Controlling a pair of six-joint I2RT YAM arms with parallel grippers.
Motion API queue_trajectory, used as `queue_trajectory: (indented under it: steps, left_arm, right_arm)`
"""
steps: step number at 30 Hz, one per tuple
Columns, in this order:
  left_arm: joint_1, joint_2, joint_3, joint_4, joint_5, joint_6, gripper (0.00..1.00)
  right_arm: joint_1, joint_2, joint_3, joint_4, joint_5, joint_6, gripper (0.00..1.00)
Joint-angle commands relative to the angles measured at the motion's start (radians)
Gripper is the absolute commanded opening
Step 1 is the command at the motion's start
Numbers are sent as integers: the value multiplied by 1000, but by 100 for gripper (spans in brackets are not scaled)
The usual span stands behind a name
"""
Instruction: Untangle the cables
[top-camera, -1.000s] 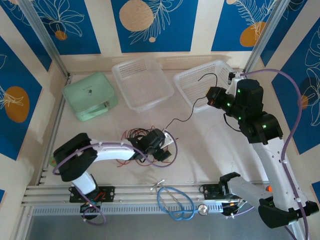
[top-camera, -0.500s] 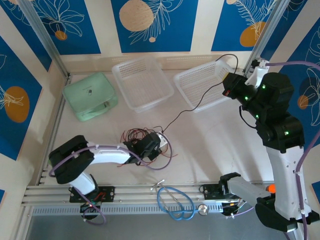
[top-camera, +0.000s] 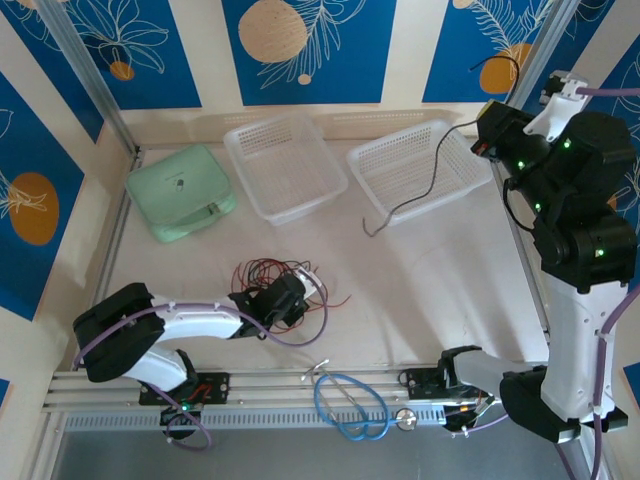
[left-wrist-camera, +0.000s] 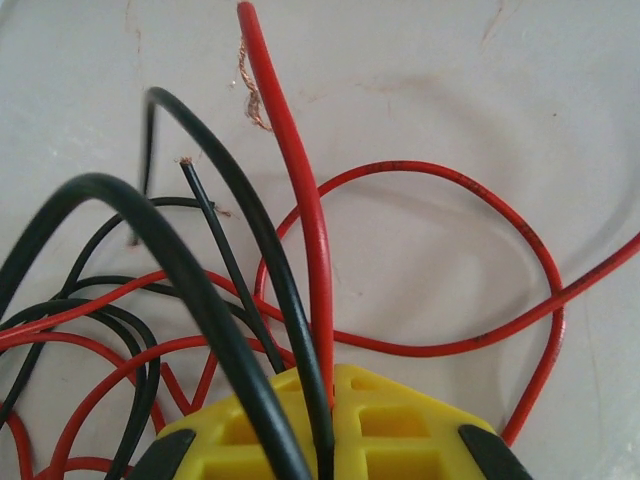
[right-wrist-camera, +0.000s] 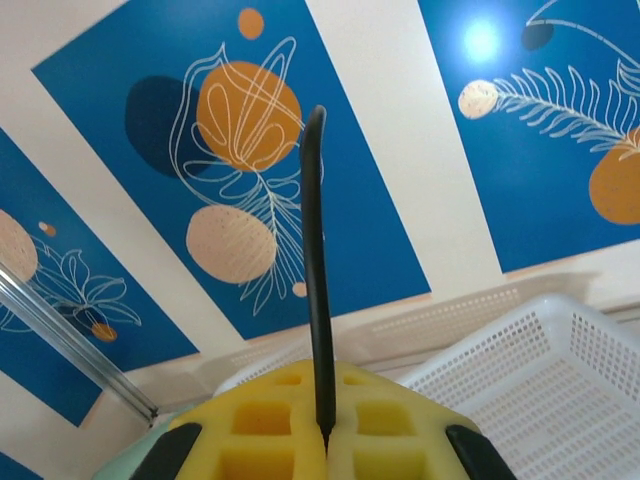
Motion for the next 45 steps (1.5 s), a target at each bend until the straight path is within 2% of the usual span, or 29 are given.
queue_trajectory:
  steps: [1,7,8,9,11,13,15,19,22,24,27,33,37,42,43,45]
  left_arm:
    - [7,-12,-11,-13,-24,-38,0]
    - [9,-30,22,-53,5,-41,0]
    - [9,-33,36,-64,13,-42,5]
    - [10,-36,46,-72,19,-41,16]
    - [10,-43,71,-91,30,-43,48]
    - [10,-51,93,-108,39,-46,64]
    - [8,-69,108,-126,46,-47,74]
    - [9,-154,127,-150,93,-46,83]
    - [8,-247,136,-177,102,-45,99]
    - [9,-310,146,-209,89,-52,100]
    - [9,-396,168,-291,-2,-125,100]
    - [13,-491,215,-442,-62,-171,100]
    - [17,-491,248,-516,-51,-201,99]
    - [36,-405,333,-641,-48,-270,96]
    - [46,-378,354,-671,-41,-287,95]
    - [69,-325,391,-722,-23,-325,93]
  right_arm:
    - [-13,31,56,17,-1,-21,0]
    - [-35,91,76,48,-23,-31,0]
    - [-43,106,84,57,-22,-36,0]
    - [-51,121,91,62,-19,-42,0]
    - [-69,156,107,84,-11,-60,0]
    - [-88,195,116,113,-1,-76,0]
    - [-110,240,132,138,3,-87,0]
    - [-141,358,223,149,-6,-103,0]
    - [-143,438,268,163,-1,-120,0]
    - [-143,478,266,184,4,-129,0]
    - [-142,535,231,223,12,-139,0]
    - [-143,654,55,326,34,-144,0]
    - [-145,767,26,273,55,-117,0]
    - [-142,877,81,77,97,-49,0]
    - [-143,902,114,23,94,-36,5]
    - [-142,963,199,-84,85,-26,25]
